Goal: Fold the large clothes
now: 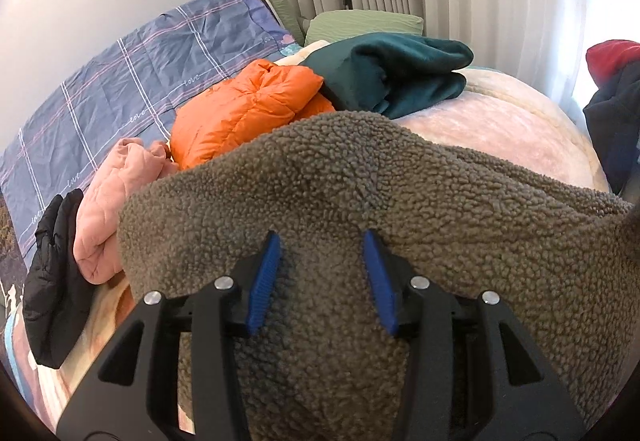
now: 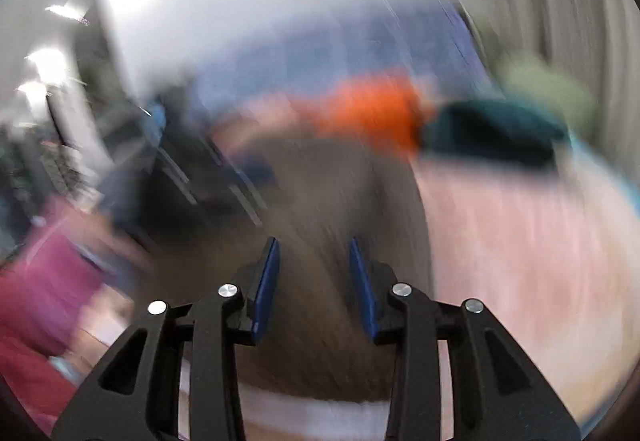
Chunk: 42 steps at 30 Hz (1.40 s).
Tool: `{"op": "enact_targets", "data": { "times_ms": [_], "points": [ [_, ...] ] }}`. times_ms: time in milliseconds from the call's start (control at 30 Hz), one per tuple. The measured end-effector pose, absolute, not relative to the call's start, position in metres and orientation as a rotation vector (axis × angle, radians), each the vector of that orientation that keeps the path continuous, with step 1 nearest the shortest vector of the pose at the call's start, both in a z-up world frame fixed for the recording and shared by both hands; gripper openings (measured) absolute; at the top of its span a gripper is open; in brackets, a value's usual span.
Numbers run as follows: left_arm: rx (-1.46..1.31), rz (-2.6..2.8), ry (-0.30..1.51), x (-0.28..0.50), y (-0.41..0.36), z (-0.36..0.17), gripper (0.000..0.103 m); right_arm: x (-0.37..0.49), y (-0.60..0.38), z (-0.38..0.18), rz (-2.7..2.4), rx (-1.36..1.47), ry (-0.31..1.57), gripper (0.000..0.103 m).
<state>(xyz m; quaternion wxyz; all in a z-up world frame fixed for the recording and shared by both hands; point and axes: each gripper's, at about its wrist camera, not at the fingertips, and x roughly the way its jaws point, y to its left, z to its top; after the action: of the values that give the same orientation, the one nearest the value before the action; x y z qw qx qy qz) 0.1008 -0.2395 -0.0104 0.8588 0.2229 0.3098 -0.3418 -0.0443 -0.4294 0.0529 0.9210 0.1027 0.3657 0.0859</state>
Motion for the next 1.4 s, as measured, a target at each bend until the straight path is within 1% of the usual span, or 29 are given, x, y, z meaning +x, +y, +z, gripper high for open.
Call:
{"op": "enact_targets", "data": {
  "times_ms": [33, 67, 100, 133, 300, 433, 500, 533, 567, 633, 700, 767, 833, 867, 900, 967, 1067, 1233, 1333, 1367, 1400],
  "points": [
    [0.462, -0.723, 0.655, 0.101, -0.239, -0.010, 0.048, -0.046, -0.439, 0.023, 0.186, 0.341, 0.760, 0.044],
    [0.468, -0.735, 0.661, 0.099, -0.241, -0.012, 0.048, -0.047, -0.450, 0.006, 0.201, 0.484, 0.741, 0.046],
    [0.485, -0.733, 0.645, 0.095, -0.243, -0.013, 0.048, -0.050, -0.460, -0.002, 0.222, 0.596, 0.737, 0.046],
    [0.502, -0.728, 0.629, 0.091, -0.245, -0.012, 0.048, -0.052, -0.462, 0.000, 0.221, 0.607, 0.736, 0.046],
    [0.541, -0.693, 0.592, 0.081, -0.243, -0.007, 0.048, -0.045, -0.438, 0.019, 0.181, 0.430, 0.742, 0.046],
    [0.436, -0.706, 0.653, 0.088, -0.228, 0.013, 0.049, -0.043, -0.439, 0.020, 0.175, 0.416, 0.728, 0.047],
    [0.415, -0.733, 0.646, 0.089, -0.227, 0.027, 0.044, -0.044, -0.439, 0.019, 0.163, 0.415, 0.720, 0.048],
    [0.432, -0.740, 0.621, 0.089, -0.229, 0.036, 0.039, -0.046, -0.442, 0.019, 0.159, 0.416, 0.716, 0.048],
    [0.465, -0.725, 0.597, 0.091, -0.233, 0.042, 0.037, -0.045, -0.441, 0.017, 0.151, 0.413, 0.711, 0.048],
    [0.487, -0.701, 0.588, 0.101, -0.239, 0.047, 0.037, -0.047, -0.441, 0.016, 0.139, 0.409, 0.702, 0.049],
    [0.482, -0.656, 0.627, 0.123, -0.242, 0.042, 0.037, -0.047, -0.439, 0.016, 0.123, 0.402, 0.697, 0.050],
    [0.490, -0.530, 0.705, 0.156, -0.237, 0.013, 0.037, -0.057, -0.439, 0.019, 0.108, 0.394, 0.695, 0.052],
    [0.470, -0.556, 0.804, 0.180, -0.229, -0.028, 0.037, -0.053, -0.436, 0.020, 0.108, 0.380, 0.698, 0.052],
    [0.446, -0.559, 0.819, 0.186, -0.224, -0.040, 0.037, -0.051, -0.433, 0.021, 0.107, 0.369, 0.699, 0.053],
    [0.406, -0.557, 0.823, 0.189, -0.217, -0.042, 0.036, -0.049, -0.429, 0.021, 0.091, 0.348, 0.700, 0.054],
    [0.432, -0.542, 0.810, 0.187, -0.219, -0.039, 0.036, -0.045, -0.425, 0.022, 0.063, 0.308, 0.701, 0.057],
    [0.441, -0.542, 0.796, 0.184, -0.219, -0.036, 0.036, -0.046, -0.434, 0.018, 0.085, 0.351, 0.702, 0.058],
    [0.284, -0.641, 0.748, 0.172, -0.190, -0.008, 0.036, -0.056, -0.437, 0.015, 0.070, 0.377, 0.679, 0.059],
    [0.250, -0.568, 0.712, 0.170, -0.167, 0.007, 0.038, -0.056, -0.436, 0.016, 0.065, 0.376, 0.675, 0.059],
    [0.256, -0.534, 0.704, 0.171, -0.160, 0.008, 0.033, -0.055, -0.437, 0.016, 0.067, 0.377, 0.675, 0.059],
    [0.239, -0.528, 0.712, 0.175, -0.150, 0.007, 0.026, -0.055, -0.437, 0.015, 0.070, 0.380, 0.676, 0.059]
  ]
}}
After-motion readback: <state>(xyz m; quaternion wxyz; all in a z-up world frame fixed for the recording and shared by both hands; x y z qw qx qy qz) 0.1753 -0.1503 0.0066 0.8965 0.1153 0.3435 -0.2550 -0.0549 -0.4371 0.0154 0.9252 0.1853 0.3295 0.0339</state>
